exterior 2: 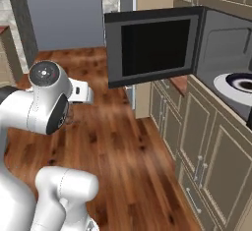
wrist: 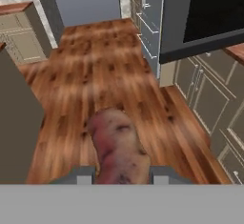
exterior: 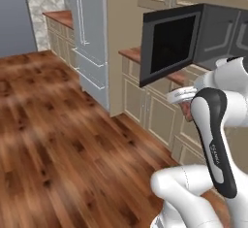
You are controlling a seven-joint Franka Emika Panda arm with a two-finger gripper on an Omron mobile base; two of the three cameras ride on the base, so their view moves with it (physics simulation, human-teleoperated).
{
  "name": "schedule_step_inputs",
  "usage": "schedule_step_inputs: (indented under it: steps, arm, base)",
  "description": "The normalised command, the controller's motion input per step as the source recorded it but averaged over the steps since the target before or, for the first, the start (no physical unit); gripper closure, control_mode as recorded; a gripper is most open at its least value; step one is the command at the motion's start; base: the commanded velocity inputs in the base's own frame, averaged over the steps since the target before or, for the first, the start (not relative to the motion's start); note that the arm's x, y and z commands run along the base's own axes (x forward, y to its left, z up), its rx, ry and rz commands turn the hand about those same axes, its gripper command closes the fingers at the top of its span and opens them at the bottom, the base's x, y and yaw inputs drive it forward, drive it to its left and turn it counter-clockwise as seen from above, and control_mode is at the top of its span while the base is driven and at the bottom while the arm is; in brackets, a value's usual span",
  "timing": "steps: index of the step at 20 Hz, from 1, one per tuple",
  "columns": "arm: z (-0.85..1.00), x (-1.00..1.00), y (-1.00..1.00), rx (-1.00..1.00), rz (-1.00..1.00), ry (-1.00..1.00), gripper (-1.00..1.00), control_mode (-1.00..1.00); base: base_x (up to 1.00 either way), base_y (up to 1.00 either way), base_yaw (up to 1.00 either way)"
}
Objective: Retrieve the reheated potato from the microwave, then place the potato, cheese, and condiment on the cutting board.
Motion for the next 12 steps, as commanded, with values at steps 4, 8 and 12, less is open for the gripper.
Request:
schedule_step_inputs:
  steps: [4,8,12]
  arm:
    - [0.00,0.00,0.00,0.00,0.00,0.00,1.00,1.00]
    - [0.00,0.00,0.00,0.00,0.00,0.00,1.00,1.00]
    - [0.00,0.00,0.00,0.00,0.00,0.00,1.00,1.00]
  base:
    - [0.03,0.62,0.26]
    - [0.11,0.60,0.30]
    - [0.19,0.59,0.26]
